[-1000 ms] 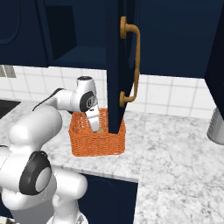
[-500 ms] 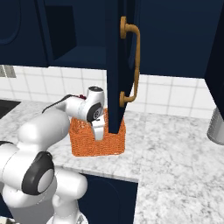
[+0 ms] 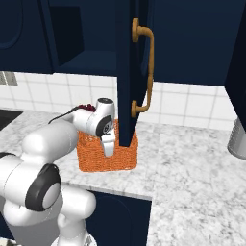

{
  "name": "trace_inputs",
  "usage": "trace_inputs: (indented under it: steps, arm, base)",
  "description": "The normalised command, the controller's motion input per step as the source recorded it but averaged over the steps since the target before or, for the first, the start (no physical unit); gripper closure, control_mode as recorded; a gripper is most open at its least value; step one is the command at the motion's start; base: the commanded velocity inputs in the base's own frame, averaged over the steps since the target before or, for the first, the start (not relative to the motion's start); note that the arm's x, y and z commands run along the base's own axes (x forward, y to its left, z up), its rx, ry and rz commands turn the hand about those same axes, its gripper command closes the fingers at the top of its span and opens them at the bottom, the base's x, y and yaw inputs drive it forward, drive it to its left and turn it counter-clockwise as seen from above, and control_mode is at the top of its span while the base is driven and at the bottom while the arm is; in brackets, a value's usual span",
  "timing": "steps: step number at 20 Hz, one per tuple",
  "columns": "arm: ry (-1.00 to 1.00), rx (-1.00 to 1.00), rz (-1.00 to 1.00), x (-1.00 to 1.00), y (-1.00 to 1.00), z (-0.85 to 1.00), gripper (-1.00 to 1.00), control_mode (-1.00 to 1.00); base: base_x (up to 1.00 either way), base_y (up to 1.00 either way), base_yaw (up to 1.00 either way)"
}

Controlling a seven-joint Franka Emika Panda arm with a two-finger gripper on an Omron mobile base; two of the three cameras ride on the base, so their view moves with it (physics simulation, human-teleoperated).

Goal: Open the cabinet, pick up the bread from the cabinet and place it in the basket. Then move the basket to the dining counter.

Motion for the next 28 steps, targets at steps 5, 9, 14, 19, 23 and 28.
trace_inputs:
  steps: [5,9,14,19,23,28]
  arm:
    - [0.01,0.0,0.0,0.0,0.12,-0.38,1.0,-1.0]
    - [0.01,0.0,0.0,0.0,0.04,-0.12,1.0,-1.0]
    - [0.0,0.0,0.0,-0.01,0.02,0.02,1.0,-1.0]
    - [-0.02,0.0,0.02,-0.06,0.12,0.29,1.0,-1.0]
    - [-0.06,0.0,0.04,-0.06,0.03,0.46,1.0,-1.0]
    - [-0.22,-0.02,0.03,-0.23,0.18,0.68,1.0,-1.0]
  base:
    - [0.0,0.0,0.0]
    - [0.0,0.0,0.0]
    - [0.0,0.0,0.0]
    - [0.0,0.0,0.0]
    - [0.0,0.0,0.0]
    - [0.0,0.0,0.0]
